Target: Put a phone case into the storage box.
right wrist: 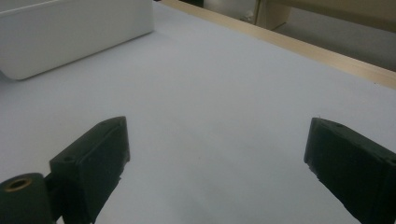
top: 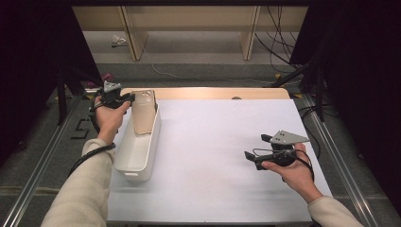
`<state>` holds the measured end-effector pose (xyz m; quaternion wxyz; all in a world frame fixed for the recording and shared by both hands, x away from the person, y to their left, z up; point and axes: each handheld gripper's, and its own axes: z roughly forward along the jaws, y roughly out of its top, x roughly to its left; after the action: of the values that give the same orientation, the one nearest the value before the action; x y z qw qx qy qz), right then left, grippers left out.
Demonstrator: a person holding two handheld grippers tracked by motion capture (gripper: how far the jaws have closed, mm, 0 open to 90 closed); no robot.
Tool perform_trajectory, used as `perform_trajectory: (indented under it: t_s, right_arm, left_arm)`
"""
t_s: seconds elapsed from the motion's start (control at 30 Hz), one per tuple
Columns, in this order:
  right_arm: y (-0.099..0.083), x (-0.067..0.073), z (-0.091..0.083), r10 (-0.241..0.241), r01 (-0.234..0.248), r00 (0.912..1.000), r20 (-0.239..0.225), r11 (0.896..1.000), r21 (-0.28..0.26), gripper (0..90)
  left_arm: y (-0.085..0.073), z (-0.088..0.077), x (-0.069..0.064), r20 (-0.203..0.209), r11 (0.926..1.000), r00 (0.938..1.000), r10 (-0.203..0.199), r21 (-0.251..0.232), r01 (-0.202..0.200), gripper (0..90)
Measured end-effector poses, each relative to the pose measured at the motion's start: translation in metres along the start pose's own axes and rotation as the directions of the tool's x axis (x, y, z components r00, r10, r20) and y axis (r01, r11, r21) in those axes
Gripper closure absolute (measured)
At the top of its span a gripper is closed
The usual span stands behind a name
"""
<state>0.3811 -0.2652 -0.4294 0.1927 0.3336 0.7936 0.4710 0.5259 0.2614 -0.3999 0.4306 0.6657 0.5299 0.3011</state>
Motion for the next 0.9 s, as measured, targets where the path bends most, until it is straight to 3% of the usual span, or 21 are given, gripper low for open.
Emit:
perform_trajectory:
  t_s: [0.23, 0.5, 0.73, 0.9]
  right_arm:
    - [0.000, 0.000, 0.000, 0.001, -0.001, 1.0000, -0.002, 1.000, -0.002, 7.6]
    - [0.000, 0.000, 0.000, 0.001, -0.001, 1.0000, 0.000, 1.000, -0.001, 7.6]
    - [0.000, 0.000, 0.001, 0.000, 0.000, 1.0000, -0.002, 1.000, 0.001, 7.6]
    - [0.000, 0.000, 0.000, 0.003, -0.003, 1.0000, 0.001, 1.000, 0.001, 7.6]
  left_arm:
    - [0.001, 0.002, -0.001, -0.023, 0.9995, 0.9994, 0.026, 0.016, -0.026, 69.9]
    - [0.004, 0.000, -0.001, -0.048, 0.9993, 0.9984, 0.031, 0.021, -0.030, 56.5]
    - [0.007, -0.012, -0.005, -0.068, 0.9976, 0.9956, 0.065, 0.027, -0.064, 36.1]
    - [0.009, -0.028, -0.010, -0.074, 0.9982, 0.9956, 0.059, 0.015, -0.058, 21.0]
